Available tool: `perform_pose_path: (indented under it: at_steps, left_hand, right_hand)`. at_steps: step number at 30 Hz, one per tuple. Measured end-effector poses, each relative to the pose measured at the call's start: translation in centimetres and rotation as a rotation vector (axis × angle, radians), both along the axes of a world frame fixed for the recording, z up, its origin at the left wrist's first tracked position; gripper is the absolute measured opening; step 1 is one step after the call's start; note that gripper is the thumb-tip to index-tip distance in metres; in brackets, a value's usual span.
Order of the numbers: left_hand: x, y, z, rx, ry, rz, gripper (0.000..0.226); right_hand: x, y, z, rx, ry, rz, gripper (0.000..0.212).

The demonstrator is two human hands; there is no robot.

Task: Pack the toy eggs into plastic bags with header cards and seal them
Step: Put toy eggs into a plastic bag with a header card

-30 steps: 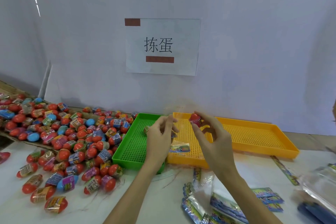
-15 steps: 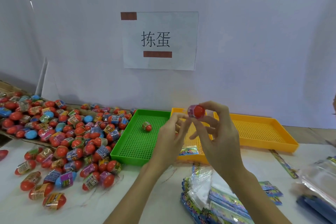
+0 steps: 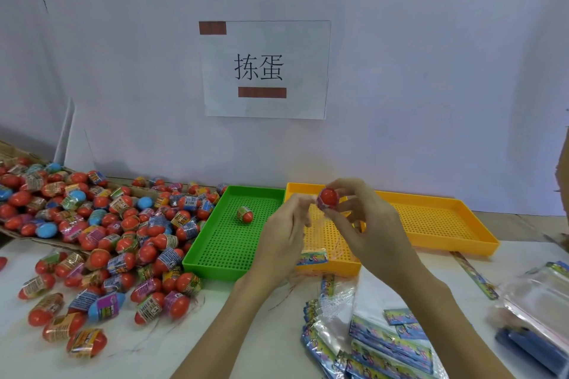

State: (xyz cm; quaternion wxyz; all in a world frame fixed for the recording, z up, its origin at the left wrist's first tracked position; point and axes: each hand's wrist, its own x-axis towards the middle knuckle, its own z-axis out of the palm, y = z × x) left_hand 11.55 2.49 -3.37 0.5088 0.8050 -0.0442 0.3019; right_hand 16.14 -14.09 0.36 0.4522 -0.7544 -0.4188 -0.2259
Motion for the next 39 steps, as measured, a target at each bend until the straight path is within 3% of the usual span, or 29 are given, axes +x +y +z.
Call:
perform_pose_path:
  at_steps: [5, 9, 13, 17, 20, 23, 27, 34, 37, 39]
  left_hand:
    - [-0.3, -0.2, 0.1, -0.023, 0.043, -0.004, 0.058]
    - [-0.3, -0.2, 0.4, -0.047, 0.046, -0.016, 0.03]
    - [-0.4, -0.5, 0.9, -0.217, 0.048, -0.034, 0.023]
    - [-0.3, -0.6, 1.3, -0.361, -0.011, 0.049, 0.021]
    - [-0.4, -0.7, 1.7, -0.469, -0.01, 0.005, 0.021]
    - [-0.6, -0.6, 1.7, -0.446, -0.022, 0.004, 0.019]
    - [-0.5, -0.6, 1.5, -0.44, -0.01, -0.008, 0.02]
    - [0.0, -0.3, 0.9, -0.423, -0.02, -0.033, 0.02]
    - [0.0, 0.3, 0.9, -0.266, 0.003, -0.069, 0.027]
    - [-0.1, 1.1, 0.8, -0.099, 0.118, -0.144, 0.041]
  right_hand:
    - [0.0, -0.4, 0.2, -0.027, 0.005, 0.045, 0.03]
    - [0.0, -0.6, 0.4, -0.034, -0.023, 0.053, 0.032]
    - [0.0, -0.7, 0.3, -0.148, -0.138, 0.012, 0.031]
    - [0.1, -0.8, 0.4, -0.214, -0.137, 0.024, 0.028]
    - [-0.1, -0.7, 0.5, -0.27, -0.138, 0.044, 0.044]
    - [-0.2, -0.8, 0.4, -0.296, -0.138, 0.033, 0.047]
    - [-0.2, -0.5, -0.1, -0.324, -0.128, 0.017, 0.025]
    - [0.1, 0.0, -1.1, -0.439, -0.09, -0.03, 0.033]
    - [0.1, -0.2, -0.7, -0.384, -0.074, -0.06, 0.028]
    - [0.2, -0.5, -0.3, -0.326, -0.075, -0.086, 0.028]
